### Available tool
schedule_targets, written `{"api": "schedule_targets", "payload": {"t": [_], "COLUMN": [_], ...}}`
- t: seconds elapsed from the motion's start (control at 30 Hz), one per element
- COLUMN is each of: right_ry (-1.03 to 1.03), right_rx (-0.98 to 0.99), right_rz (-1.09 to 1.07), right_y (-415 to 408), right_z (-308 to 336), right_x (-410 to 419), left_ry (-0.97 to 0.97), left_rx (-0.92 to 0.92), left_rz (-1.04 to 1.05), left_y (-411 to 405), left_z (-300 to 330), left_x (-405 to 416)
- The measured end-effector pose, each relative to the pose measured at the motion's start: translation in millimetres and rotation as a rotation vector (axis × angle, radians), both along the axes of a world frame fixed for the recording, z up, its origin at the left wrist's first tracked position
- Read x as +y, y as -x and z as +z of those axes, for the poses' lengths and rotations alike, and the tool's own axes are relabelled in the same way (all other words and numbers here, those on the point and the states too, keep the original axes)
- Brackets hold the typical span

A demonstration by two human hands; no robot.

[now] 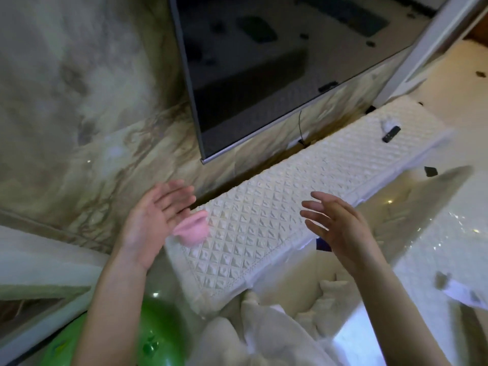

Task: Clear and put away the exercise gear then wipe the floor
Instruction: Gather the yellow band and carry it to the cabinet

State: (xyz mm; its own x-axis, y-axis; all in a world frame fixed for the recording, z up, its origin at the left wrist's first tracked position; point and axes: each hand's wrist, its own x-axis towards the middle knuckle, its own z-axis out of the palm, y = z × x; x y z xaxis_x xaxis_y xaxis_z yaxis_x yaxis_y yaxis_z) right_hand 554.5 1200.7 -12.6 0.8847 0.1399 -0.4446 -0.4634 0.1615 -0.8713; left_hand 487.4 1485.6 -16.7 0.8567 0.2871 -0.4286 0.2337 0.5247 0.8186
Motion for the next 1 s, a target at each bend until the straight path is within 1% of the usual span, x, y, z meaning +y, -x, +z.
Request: {"api": "schedule_targets", "payload": {"t": [0.1, 0.2, 0.37, 0.5, 0.6, 0.73, 0.87, 1.0], "right_ry": [-0.042, -0.055, -0.049, -0.024, 0.012, 0.048, 0.057, 0.050], "right_rx": [-0.041, -0.060, -0.057, -0.039, -0.032, -0.030, -0.031, -0.040], "right_rz": [-0.166, -0.295, -0.538, -0.759, -0.929, -1.160, -1.371, -1.527], "right_y": [20.3, 54.1, 126.8, 189.8, 240.1, 310.0, 377.3, 436.9], "right_z": [13.9, 15.8, 5.5, -1.9, -2.3, -2.9, -5.0, -6.6], "right_x": [-22.7, -34.3, -51.4, -75.3, -96.5, -122.1, -146.2, -176.3], "left_ry": [0.000, -0.021, -0.150, -0.166, -0.101, -0.134, -0.136, -0.089], "left_rx": [-0.014, -0.002, -0.019, -0.022, -0.015, -0.023, -0.037, -0.040], "left_rz": [-0.048, -0.152, -0.442, -0.680, -0.860, -1.041, -1.265, -1.441], "left_y": [-5.1, -7.4, -7.4, -9.1, -12.0, -1.5, 36.1, 86.1], "left_z": [9.5, 11.2, 3.1, -3.9, -4.0, -6.9, 0.3, 11.4], "left_x": [-8.7, -19.1, -49.4, -91.8, -132.1, -198.4, -277.0, -360.3]}}
